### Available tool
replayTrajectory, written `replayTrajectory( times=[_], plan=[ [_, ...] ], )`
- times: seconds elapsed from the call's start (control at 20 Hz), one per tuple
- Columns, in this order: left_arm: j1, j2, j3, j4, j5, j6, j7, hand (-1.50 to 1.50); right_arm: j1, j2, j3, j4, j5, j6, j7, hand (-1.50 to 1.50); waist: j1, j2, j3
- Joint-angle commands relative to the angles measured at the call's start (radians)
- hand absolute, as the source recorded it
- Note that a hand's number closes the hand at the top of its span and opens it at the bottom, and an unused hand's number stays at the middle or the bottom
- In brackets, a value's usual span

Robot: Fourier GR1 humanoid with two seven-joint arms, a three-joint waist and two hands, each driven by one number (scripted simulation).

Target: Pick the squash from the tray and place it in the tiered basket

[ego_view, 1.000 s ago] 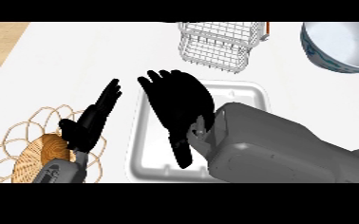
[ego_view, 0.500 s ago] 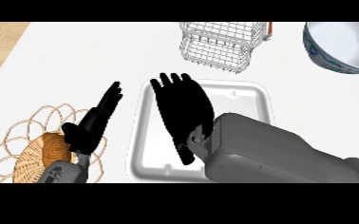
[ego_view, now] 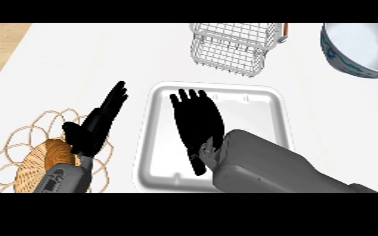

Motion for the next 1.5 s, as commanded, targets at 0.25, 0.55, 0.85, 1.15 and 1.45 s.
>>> replayTrajectory(
  times=[0.25,0.55,0.85,1.15,1.45],
  plan=[
    [0.048,-0.008,0.01,-0.044,-0.019,-0.037,-0.004,0.0,0.07,0.086,-0.08,0.082,0.129,0.037,0.076,-1.5,0.007,0.0,0.0],
    [0.03,-0.045,0.037,-0.081,-0.049,0.0,0.052,0.0,0.196,0.05,-0.11,0.074,0.233,0.059,-0.059,-1.5,0.002,0.0,0.0],
    [0.022,-0.067,0.052,-0.04,-0.078,-0.032,0.039,0.0,0.229,0.047,-0.193,0.142,0.318,0.078,-0.204,-1.5,0.002,0.001,0.0],
    [0.038,-0.05,0.092,-0.004,-0.069,-0.097,-0.008,0.0,0.27,0.149,-0.201,0.248,0.406,-0.015,-0.296,1.5,0.004,0.002,0.0],
    [-0.024,-0.095,0.087,-0.029,-0.099,-0.055,0.072,0.0,0.253,0.163,-0.248,0.253,0.463,-0.094,-0.447,1.5,0.003,0.001,0.0]
  ],
)
